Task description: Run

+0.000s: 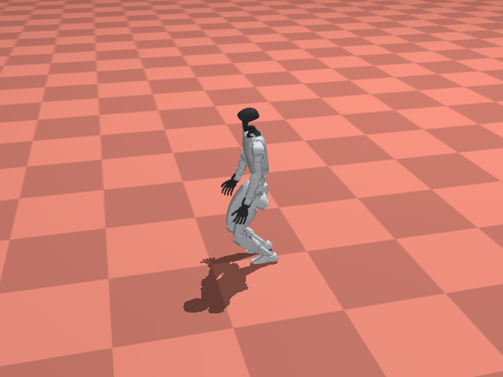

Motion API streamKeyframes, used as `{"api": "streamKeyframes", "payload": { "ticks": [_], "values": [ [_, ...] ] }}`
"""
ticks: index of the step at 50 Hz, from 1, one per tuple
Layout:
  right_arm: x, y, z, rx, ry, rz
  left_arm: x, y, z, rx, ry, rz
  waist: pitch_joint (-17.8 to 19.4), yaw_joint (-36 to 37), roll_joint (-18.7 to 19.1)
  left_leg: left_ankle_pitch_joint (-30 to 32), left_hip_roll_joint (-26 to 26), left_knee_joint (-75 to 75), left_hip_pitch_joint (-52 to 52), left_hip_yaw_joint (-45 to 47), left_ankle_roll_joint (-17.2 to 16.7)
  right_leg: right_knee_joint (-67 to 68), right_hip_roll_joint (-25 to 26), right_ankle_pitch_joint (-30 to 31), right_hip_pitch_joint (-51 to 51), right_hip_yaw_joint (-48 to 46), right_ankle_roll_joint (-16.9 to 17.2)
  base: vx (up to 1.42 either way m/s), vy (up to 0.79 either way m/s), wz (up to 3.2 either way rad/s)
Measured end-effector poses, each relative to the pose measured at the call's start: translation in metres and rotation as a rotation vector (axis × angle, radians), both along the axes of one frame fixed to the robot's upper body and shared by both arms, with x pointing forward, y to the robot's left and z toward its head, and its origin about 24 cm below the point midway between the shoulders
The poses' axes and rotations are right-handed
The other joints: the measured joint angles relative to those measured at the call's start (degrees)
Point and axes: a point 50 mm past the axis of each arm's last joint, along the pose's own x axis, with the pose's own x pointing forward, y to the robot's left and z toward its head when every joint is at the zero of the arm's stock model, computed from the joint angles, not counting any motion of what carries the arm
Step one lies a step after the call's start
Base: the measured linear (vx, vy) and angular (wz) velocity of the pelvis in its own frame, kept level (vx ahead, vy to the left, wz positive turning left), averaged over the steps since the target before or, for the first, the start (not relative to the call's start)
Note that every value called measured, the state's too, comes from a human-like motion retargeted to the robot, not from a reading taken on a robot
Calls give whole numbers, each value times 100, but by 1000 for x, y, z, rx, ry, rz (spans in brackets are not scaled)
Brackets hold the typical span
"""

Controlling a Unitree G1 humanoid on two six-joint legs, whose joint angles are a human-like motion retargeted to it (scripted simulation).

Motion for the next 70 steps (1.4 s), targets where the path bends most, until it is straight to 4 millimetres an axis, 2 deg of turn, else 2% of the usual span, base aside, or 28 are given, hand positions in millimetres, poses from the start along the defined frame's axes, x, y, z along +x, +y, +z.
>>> {"api": "streamKeyframes", "payload": {
  "ticks": [3,6,10,12,14,16,18,20,22,25,27,30,33,35,38,40,42,45,48,50,53,55,57,58,61,63,65,70],
  "values": [
    [-10,-9,-4,5,39,-84,41,-15,21,-17,-136,-36,-28,23,54,0,24,-29,-8,3,21,-24,-34,151,-50,-70,-56,5,1,-8],
    [-19,-18,-7,14,49,-137,68,-30,41,-62,-260,-90,-103,90,277,480,208,-629,319,-63,-199,-707,73,928,209,-230,-28,8,1,-28],
    [-35,-21,-11,47,66,-139,70,-39,47,-133,-317,-153,-390,-7,447,2187,339,-1776,672,-126,-839,-1864,257,2116,435,-222,327,3,-1,-1],
    [-39,-22,-12,59,70,-117,67,-38,46,-150,-319,-177,-504,-48,521,2745,388,-2074,679,-134,-1056,-2186,276,2533,452,-262,439,0,0,0],
    [-41,-24,-12,70,67,-99,64,-35,44,-152,-312,-204,-578,-56,584,2994,427,-2166,632,-137,-1168,-2392,303,2714,463,-282,487,0,0,0],
    [-41,-26,-11,74,63,-87,61,-31,42,-148,-291,-226,-644,-50,637,2990,469,-2175,577,-130,-1172,-2572,338,2747,495,-285,495,0,0,0],
    [-40,-31,-10,66,58,-86,55,-24,36,-141,-251,-232,-699,-40,665,2798,495,-2116,533,-139,-1131,-2646,378,2613,527,-246,470,0,0,0],
    [-38,-34,-9,63,55,-94,47,-16,29,-131,-198,-216,-722,-17,663,2356,500,-1883,486,-181,-1022,-2488,434,2140,535,-167,357,0,-4,-23],
    [-30,-37,-6,53,51,-95,41,-5,24,-113,-147,-167,-640,15,625,1502,524,-1394,411,-192,-757,-2054,490,1211,491,-97,133,1,-4,-25],
    [-11,-41,0,28,48,-110,30,11,15,-86,-58,-26,-292,32,540,284,640,-400,247,-65,-353,-1123,542,-87,337,-83,-161,1,-1,-6],
    [-4,-38,1,47,45,-155,14,18,6,-100,14,91,-159,19,469,240,735,-132,221,28,-242,-958,607,-163,333,-40,-181,3,-1,-1],
    [-5,-29,-2,98,56,-175,-18,21,-9,-129,113,198,-171,29,431,1159,746,-337,330,-9,-441,-1569,724,577,629,94,-43,6,-1,-12],
    [-15,-18,-8,150,65,-157,-49,20,-20,-165,176,243,-319,73,444,2065,700,-695,417,-109,-711,-2372,750,2106,903,117,337,4,0,-16],
    [-20,-13,-10,178,63,-140,-62,19,-23,-179,198,234,-401,55,451,2564,704,-955,427,-104,-861,-2670,762,2855,904,136,580,0,0,0],
    [-20,-13,-9,195,47,-118,-68,21,-24,-173,207,175,-466,43,448,2831,610,-1379,419,-112,-981,-2674,678,3179,711,71,706,0,0,0],
    [-17,-15,-8,198,28,-111,-65,24,-23,-163,199,129,-508,26,427,2792,528,-1653,412,-114,-985,-2553,590,3075,538,16,679,-3,1,4],
    [-12,-19,-4,186,6,-104,-59,28,-20,-149,186,87,-521,20,398,2473,449,-1700,359,-138,-917,-2312,528,2668,342,5,583,-7,2,7],
    [-1,-25,2,154,-17,-92,-41,33,-14,-121,149,43,-431,44,321,1389,343,-1192,142,-140,-598,-1558,426,1530,-15,13,294,-9,1,7],
    [13,-31,8,112,-32,-111,-12,36,-3,-94,80,53,-177,96,224,152,261,-131,-291,-37,-165,-407,247,259,-486,-62,-79,-10,0,18],
    [18,-35,11,93,-37,-160,10,32,6,-80,30,67,-84,31,70,0,13,261,-688,42,63,265,-131,-255,-868,-139,-270,-13,-2,64],
    [14,-37,9,94,-22,-255,37,22,18,-59,-41,67,-116,-34,-42,0,-116,455,-959,26,125,595,-387,-368,-1118,-235,-464,-5,-2,40],
    [5,-38,5,91,7,-289,52,12,27,-41,-95,32,-80,112,112,0,25,278,-633,-21,115,236,-203,-60,-817,-312,-475,7,4,-42],
    [-9,-36,-1,70,44,-268,59,4,32,-22,-141,-27,-149,221,267,490,179,-332,-154,-125,-107,-522,-27,691,-363,-419,-343,8,2,-41],
    [-17,-34,-4,59,60,-248,60,1,33,-18,-158,-53,-218,227,308,988,207,-770,59,-170,-277,-965,-6,1207,-152,-461,-203,6,0,-9],
    [-36,-29,-11,41,95,-167,53,-3,32,-16,-186,-106,-466,169,414,2995,285,-2074,508,-223,-994,-2162,82,2979,260,-522,387,0,0,0],
    [-43,-27,-13,35,102,-115,47,-4,29,-11,-191,-132,-583,117,453,3959,290,-2639,598,-218,-1315,-2520,47,3721,316,-576,621,0,0,0],
    [-46,-27,-13,27,97,-81,38,-3,25,3,-184,-154,-619,69,464,4390,247,-2835,587,-199,-1468,-2494,-19,3951,284,-607,712,0,0,0],
    [-45,-32,-10,14,65,-67,2,11,6,35,-55,-194,-660,-11,481,4189,214,-2936,567,-98,-1476,-2355,-112,3686,259,-633,710,0,0,0]
  ]
}}
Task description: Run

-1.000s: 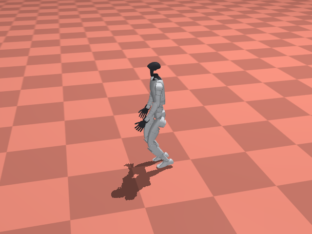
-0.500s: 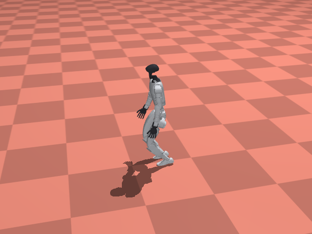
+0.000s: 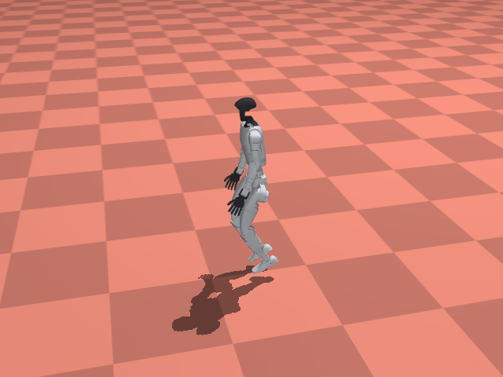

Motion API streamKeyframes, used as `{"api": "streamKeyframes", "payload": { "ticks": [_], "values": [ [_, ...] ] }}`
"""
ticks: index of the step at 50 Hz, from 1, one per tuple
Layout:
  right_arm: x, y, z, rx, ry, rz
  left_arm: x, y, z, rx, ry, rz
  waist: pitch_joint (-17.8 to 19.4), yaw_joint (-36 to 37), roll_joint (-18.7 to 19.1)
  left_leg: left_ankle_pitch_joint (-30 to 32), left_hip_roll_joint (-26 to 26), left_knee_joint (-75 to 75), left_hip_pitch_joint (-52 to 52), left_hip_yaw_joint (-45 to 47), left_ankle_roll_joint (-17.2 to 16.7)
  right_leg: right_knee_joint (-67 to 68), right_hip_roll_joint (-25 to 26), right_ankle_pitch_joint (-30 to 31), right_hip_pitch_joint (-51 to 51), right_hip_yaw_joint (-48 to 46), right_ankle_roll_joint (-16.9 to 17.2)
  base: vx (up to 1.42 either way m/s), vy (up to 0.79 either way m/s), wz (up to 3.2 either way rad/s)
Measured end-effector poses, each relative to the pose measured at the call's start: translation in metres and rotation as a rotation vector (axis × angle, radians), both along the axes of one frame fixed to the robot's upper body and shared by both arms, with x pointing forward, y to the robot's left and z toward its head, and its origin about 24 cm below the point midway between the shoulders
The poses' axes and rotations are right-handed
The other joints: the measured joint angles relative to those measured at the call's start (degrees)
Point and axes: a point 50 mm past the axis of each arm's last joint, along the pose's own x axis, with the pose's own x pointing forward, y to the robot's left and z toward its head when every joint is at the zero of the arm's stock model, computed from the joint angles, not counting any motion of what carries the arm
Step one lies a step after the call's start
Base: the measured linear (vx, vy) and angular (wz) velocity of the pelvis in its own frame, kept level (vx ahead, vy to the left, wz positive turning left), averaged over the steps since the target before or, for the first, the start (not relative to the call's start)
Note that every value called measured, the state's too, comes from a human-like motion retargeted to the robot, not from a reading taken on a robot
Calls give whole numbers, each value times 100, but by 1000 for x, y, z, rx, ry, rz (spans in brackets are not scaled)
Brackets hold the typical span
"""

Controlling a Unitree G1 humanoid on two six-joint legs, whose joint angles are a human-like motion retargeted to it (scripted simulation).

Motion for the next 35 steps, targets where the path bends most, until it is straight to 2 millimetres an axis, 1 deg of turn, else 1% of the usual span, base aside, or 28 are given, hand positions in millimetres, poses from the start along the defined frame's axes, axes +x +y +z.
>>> {"api": "streamKeyframes", "payload": {
  "ticks": [2,3,5,7,8,10,11,12,13,15,17,18,20,22,23,26,28,29,30,32,33,35],
  "values": [
    [3,-1,1,2,-16,-11,-20,7,-9,1,84,-2,-44,-20,6,-183,37,-31,12,18,39,-128,29,-170,51,28,-23,-2,0,-10],
    [4,-1,2,5,-23,-15,-31,11,-14,0,131,0,-69,-27,0,-348,58,47,-5,30,86,-145,38,-349,73,44,-64,-5,0,-23],
    [6,0,2,14,-30,-21,-54,18,-21,-7,223,15,-92,-28,-31,-951,93,427,-60,52,273,-9,78,-972,103,129,-218,-7,0,-29],
    [13,-2,4,10,-31,-10,-66,30,-24,-4,286,54,9,0,-74,-2206,155,1238,-192,89,655,527,130,-2316,64,214,-593,-8,0,-35],
    [19,-3,5,0,-27,-1,-68,37,-23,4,300,82,129,10,-100,-2975,210,1763,-300,153,893,951,132,-3101,-7,226,-805,-9,0,-27],
    [31,-4,8,-25,-17,-3,-64,48,-21,30,308,147,408,2,-146,-4154,320,2725,-532,310,1271,1813,79,-4234,-200,166,-1081,-11,0,-2],
    [34,-5,9,-30,-12,-23,-56,47,-18,34,291,171,468,-60,-226,-4175,284,2820,-644,380,1415,2032,-27,-4332,-323,164,-1112,-13,0,31],
    [37,-4,9,-34,-5,-38,-46,47,-16,38,268,189,511,-99,-272,-4189,271,2880,-709,425,1508,2156,-84,-4349,-401,159,-1133,-9,0,29],
    [37,-2,9,-33,6,-44,-34,44,-12,39,229,194,519,-93,-248,-4189,302,2868,-680,419,1498,2092,-44,-4205,-388,146,-1135,0,0,0],
    [30,0,5,-28,29,-39,-11,34,-4,33,139,168,500,-30,-122,-3764,387,2400,-450,348,1333,1539,94,-3554,-179,81,-1070,-1,1,-9],
    [19,4,1,-15,42,-16,9,23,4,20,44,116,369,-2,-61,-2795,366,1637,-224,251,1004,767,157,-2545,38,37,-842,0,0,0],
    [14,6,-1,-3,42,-4,18,18,9,12,-2,87,291,-4,-49,-2215,359,1268,-140,231,798,388,199,-1962,110,39,-650,-4,0,22],
    [8,8,-2,17,38,27,36,11,21,-1,-97,31,166,-9,-47,-1363,384,726,-82,269,524,-139,187,-1071,138,-28,-366,-5,1,28],
    [9,7,-1,22,20,60,53,6,35,-1,-189,-25,118,3,-59,-1008,396,553,-120,326,399,-274,120,-644,34,-112,-243,-7,3,27],
    [10,5,0,22,9,74,61,4,41,3,-229,-53,109,19,-70,-983,394,536,-134,359,374,-263,79,-563,-35,-147,-212,-8,5,25],
    [11,-1,3,6,-5,72,73,2,54,7,-302,-98,92,3,-78,-1104,423,677,-118,440,429,-39,-49,-549,-271,-260,-228,-9,6,16],
    [11,-8,4,-15,-6,48,78,1,59,9,-326,-108,96,-16,-80,-1369,399,835,-80,429,496,314,-131,-734,-486,-279,-300,-11,7,0],
    [13,-11,5,-28,-9,34,81,2,61,10,-335,-105,118,-26,-85,-1618,365,949,-67,408,558,616,-184,-916,-629,-267,-363,-12,8,-5],
    [15,-14,7,-43,-12,19,83,2,63,12,-342,-100,149,-36,-92,-1912,325,1080,-58,386,635,968,-241,-1130,-785,-250,-435,-13,8,-5],
    [23,-19,11,-81,-23,-6,89,4,68,31,-360,-86,294,-68,-127,-2831,229,1455,-101,382,910,1929,-390,-1555,-1201,-163,-585,-13,8,0],
    [27,-21,13,-104,-30,-15,92,4,70,46,-369,-80,393,-85,-146,-3332,189,1685,-157,407,1083,2440,-472,-1683,-1432,-109,-650,-13,8,7],
    [33,-22,16,-152,-37,-29,97,5,73,82,-383,-67,603,-102,-175,-4043,127,2171,-316,462,1362,3313,-570,-1799,-1857,21,-727,-12,7,18]
  ]
}}
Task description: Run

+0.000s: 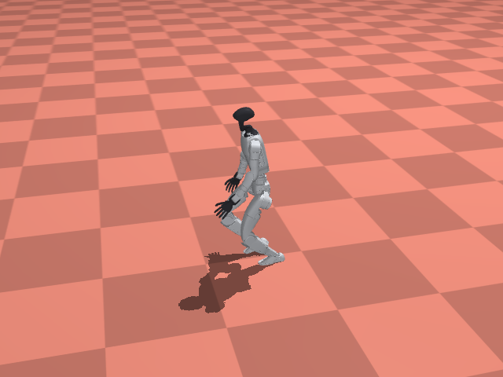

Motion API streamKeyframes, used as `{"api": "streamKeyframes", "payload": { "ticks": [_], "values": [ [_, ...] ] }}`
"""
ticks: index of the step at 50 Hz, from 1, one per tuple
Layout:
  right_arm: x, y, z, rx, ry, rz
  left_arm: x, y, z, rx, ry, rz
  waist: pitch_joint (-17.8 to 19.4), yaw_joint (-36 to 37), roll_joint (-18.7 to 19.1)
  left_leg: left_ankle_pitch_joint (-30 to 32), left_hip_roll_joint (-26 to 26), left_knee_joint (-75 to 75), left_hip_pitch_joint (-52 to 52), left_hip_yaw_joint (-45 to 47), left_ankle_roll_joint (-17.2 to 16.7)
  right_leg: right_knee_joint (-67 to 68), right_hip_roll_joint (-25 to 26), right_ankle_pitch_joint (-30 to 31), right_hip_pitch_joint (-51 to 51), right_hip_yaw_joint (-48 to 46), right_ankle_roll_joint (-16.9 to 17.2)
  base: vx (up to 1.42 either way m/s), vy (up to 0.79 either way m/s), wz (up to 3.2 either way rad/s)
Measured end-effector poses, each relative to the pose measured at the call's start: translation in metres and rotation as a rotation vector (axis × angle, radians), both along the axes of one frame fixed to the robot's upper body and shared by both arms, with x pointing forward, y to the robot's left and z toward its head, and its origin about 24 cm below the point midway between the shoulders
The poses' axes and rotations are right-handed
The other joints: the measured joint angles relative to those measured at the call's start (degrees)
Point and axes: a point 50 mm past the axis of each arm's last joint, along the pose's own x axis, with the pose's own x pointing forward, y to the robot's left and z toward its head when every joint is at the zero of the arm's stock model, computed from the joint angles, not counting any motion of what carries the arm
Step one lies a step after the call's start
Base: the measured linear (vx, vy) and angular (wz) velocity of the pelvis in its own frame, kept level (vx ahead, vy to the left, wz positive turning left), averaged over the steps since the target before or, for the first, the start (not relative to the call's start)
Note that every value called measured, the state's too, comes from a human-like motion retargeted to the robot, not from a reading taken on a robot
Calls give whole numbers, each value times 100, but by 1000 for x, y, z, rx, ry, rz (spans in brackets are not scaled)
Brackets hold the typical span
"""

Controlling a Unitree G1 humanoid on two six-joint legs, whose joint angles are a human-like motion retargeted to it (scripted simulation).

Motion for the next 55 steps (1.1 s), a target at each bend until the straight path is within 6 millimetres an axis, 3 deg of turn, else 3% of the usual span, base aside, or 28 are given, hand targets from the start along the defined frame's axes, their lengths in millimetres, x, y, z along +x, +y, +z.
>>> {"api": "streamKeyframes", "payload": {
  "ticks": [3,5,10,13,17,20,23,24,28,31,33,36,40,42,45,50,55],
  "values": [
    [-1,3,-1,-47,24,-19,-7,-2,-9,55,35,29,83,-44,-85,-146,-192,128,-245,9,224,465,-88,-31,-458,195,-83,-8,5,28],
    [-9,4,-6,-53,62,-21,-24,-1,-25,83,106,41,54,-1,46,-13,-131,-104,-186,-69,146,113,119,-6,-375,155,-144,1,3,-2],
    [-25,13,-14,-34,121,90,-103,12,-74,105,407,55,-222,-92,216,1973,-61,-1873,381,-172,-655,-1942,465,516,421,-20,23,7,3,12],
    [-21,15,-13,-15,94,163,-151,30,-90,111,567,83,-364,-154,225,2458,-7,-2610,652,28,-967,-2609,495,653,562,-165,182,6,3,6],
    [-8,13,-6,-13,39,189,-203,55,-97,99,707,191,-454,-140,243,2106,159,-2648,954,271,-969,-2998,470,146,407,-395,167,2,2,-21],
    [6,12,0,-23,-7,193,-218,72,-94,95,730,279,-439,-76,256,1131,251,-2494,1191,342,-799,-3114,392,-590,86,-556,54,6,2,-32],
    [14,15,4,-48,-22,191,-203,76,-90,103,679,315,-276,-78,162,-21,180,-2268,1363,409,-514,-2723,108,-1289,-331,-629,-129,9,0,9],
    [15,16,3,-56,-16,184,-191,73,-89,102,647,315,-219,-121,70,-138,59,-2315,1419,406,-423,-2454,-81,-1431,-507,-578,-203,9,-2,58],
    [7,19,-2,-76,37,132,-130,46,-79,56,474,280,20,-308,-229,-146,-423,-2569,1782,246,-194,-1217,-660,-1525,-1058,-157,-448,21,-2,53],
    [-7,16,-8,-74,89,97,-90,13,-67,-24,338,212,205,-270,18,-103,-327,-2565,2168,1,-271,-893,-381,-1283,-955,-112,-544,36,-1,-26],
    [-14,15,-11,-72,113,100,-73,-5,-58,-72,262,162,250,-274,390,241,71,-2323,2258,-111,-516,-1065,21,-1098,-731,-310,-610,38,-3,-36],
    [-20,11,-12,-73,125,126,-59,-23,-48,-121,182,86,244,-392,658,1837,628,-1872,2176,16,-999,-1537,363,-820,-396,-401,-650,32,-7,1],
    [-16,5,-7,-96,101,170,-52,-31,-40,-120,131,-1,288,-375,799,2942,1315,-170,1476,130,-958,-2188,733,-796,173,-451,-750,27,-7,0],
    [-8,1,-2,-119,71,185,-52,-27,-40,-96,136,-17,314,-255,828,2909,1650,806,963,145,-726,-2572,926,-909,513,-474,-807,29,-8,-7],
    [5,-4,6,-156,26,201,-59,-17,-45,-47,175,-4,308,6,814,2357,1933,1765,141,136,-360,-3178,1152,-1029,1025,-444,-835,34,-8,-14],
    [22,-4,16,-189,-49,209,-87,5,-63,17,288,67,149,436,679,1412,1498,1060,-1063,226,-197,-4147,1300,-950,1791,-200,-571,39,-4,-28],
    [25,3,16,-170,-72,215,-119,15,-77,27,380,132,-38,502,427,1638,423,-1499,-1300,134,-596,-4286,1165,-816,2210,128,-142,31,-3,-11]
  ]
}}
